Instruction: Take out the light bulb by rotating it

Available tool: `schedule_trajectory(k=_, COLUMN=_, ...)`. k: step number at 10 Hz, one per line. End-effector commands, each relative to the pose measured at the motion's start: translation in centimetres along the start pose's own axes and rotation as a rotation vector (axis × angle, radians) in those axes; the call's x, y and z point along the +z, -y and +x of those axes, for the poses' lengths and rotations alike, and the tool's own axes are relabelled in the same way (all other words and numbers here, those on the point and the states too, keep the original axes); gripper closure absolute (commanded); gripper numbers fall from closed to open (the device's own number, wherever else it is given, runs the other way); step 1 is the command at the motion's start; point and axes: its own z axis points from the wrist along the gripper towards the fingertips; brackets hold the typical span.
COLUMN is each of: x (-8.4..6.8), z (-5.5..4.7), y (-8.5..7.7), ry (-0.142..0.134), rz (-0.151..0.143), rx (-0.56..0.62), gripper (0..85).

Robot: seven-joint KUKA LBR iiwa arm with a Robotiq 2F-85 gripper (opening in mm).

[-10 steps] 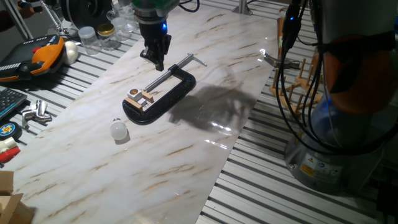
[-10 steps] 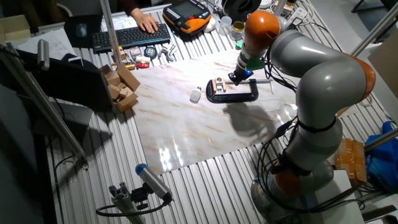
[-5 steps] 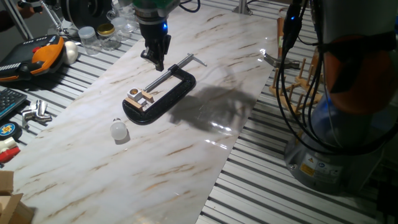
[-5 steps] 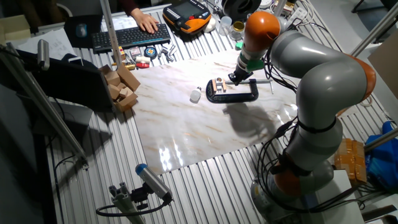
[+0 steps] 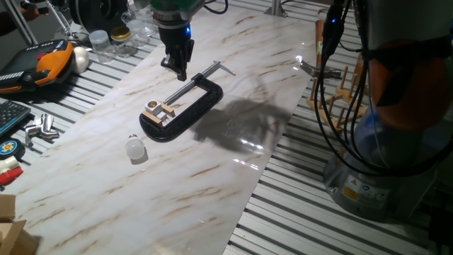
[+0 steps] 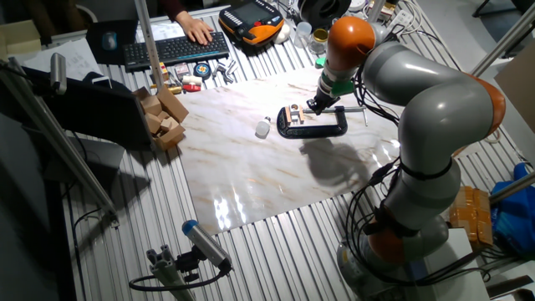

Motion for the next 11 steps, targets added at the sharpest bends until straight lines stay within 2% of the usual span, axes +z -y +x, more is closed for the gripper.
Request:
schedule_trajectory(k=1, x=0.00, z=-0.01, y=0.00, ry=0.000, rz=0.004, rx=0.000, gripper=85.0)
schedule_trajectory(k=11, x=0.00, z=0.00, y=-0.08, ry=0.009, rz=0.016, rx=0.001, gripper=85.0)
